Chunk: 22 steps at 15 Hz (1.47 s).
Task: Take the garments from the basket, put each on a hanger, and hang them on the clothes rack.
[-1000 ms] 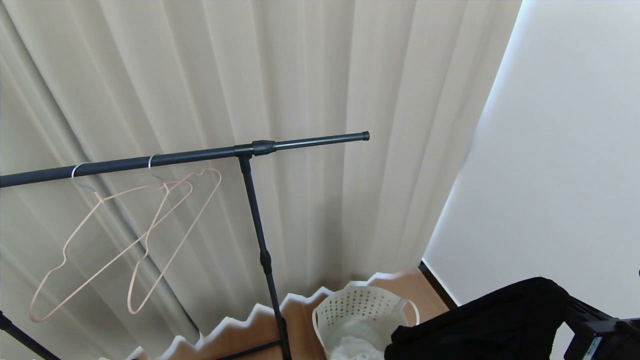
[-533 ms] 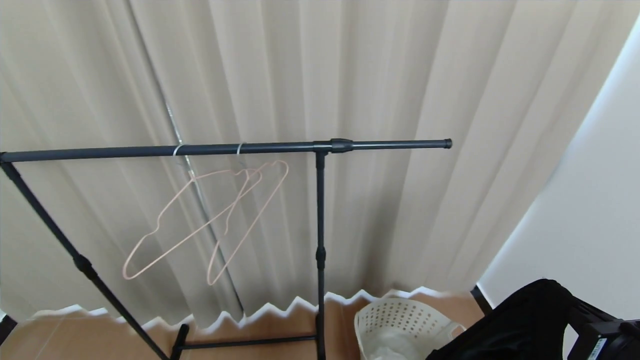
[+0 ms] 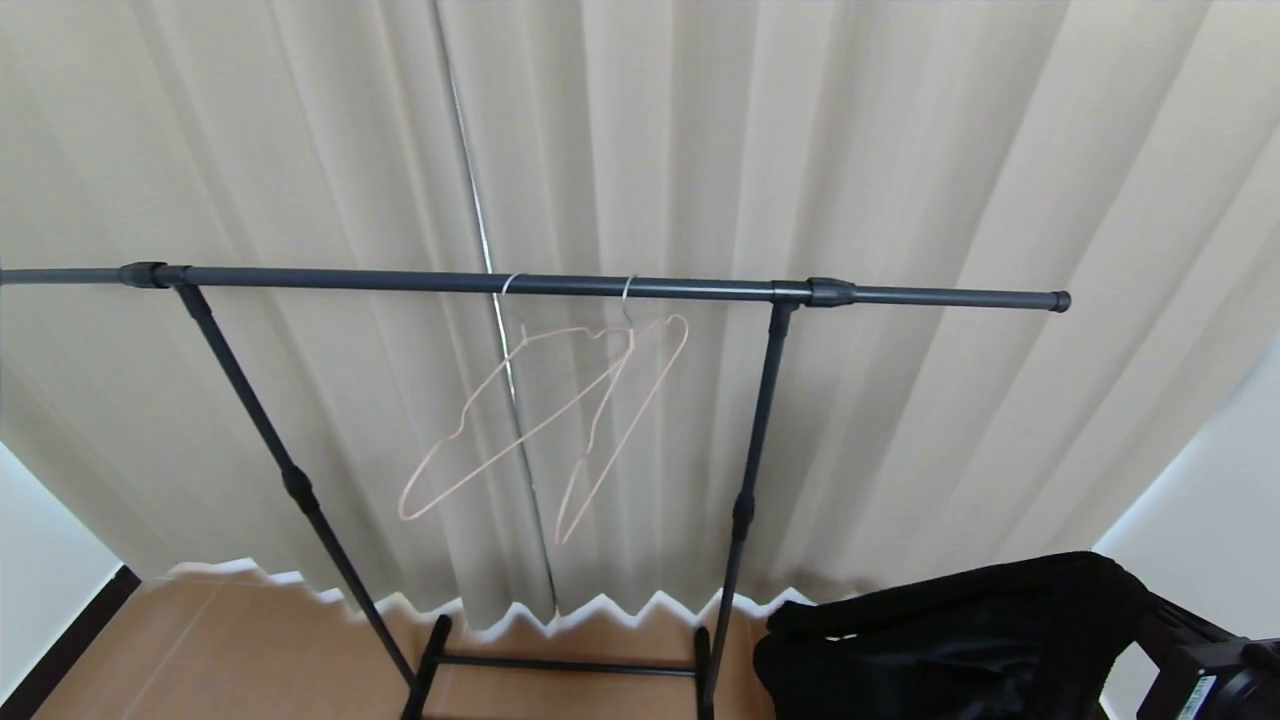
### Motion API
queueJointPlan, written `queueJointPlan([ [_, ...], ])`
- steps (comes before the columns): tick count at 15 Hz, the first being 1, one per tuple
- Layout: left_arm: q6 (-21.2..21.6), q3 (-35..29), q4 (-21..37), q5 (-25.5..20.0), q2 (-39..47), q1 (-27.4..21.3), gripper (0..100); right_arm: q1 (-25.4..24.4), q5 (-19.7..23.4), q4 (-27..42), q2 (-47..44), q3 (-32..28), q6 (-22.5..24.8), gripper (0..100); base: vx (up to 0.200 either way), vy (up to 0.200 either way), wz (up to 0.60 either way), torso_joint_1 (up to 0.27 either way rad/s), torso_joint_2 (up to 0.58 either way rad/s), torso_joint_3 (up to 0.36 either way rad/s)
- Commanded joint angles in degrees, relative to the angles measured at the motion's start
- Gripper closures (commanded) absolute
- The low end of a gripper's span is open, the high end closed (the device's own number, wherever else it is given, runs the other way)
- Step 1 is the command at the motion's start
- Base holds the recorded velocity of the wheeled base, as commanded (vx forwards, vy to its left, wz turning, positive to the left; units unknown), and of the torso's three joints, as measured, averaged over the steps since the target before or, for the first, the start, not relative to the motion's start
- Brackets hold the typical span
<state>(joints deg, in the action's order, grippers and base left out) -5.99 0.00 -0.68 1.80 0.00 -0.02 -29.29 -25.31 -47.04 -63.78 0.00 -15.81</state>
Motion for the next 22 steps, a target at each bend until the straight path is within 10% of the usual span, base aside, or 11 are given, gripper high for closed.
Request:
queueJointPlan([
  [1,-0.17,0.00,-0.02,0.04,0.00,0.02,0,-0.06,0.00,0.11,-0.12,0.00,-0.01,100,0.000,0.200,0.00,0.002,0.01,-0.012],
  [10,-0.96,0.00,-0.02,-0.05,0.00,-0.06,0,-0.06,0.00,0.02,-0.20,0.00,0.17,100,0.000,0.200,0.00,0.001,0.00,0.001],
  [22,-1.22,0.00,-0.02,0.04,0.00,0.02,0,-0.15,0.00,-0.07,-0.82,0.00,0.52,100,0.000,0.000,-0.20,0.000,0.00,0.001],
])
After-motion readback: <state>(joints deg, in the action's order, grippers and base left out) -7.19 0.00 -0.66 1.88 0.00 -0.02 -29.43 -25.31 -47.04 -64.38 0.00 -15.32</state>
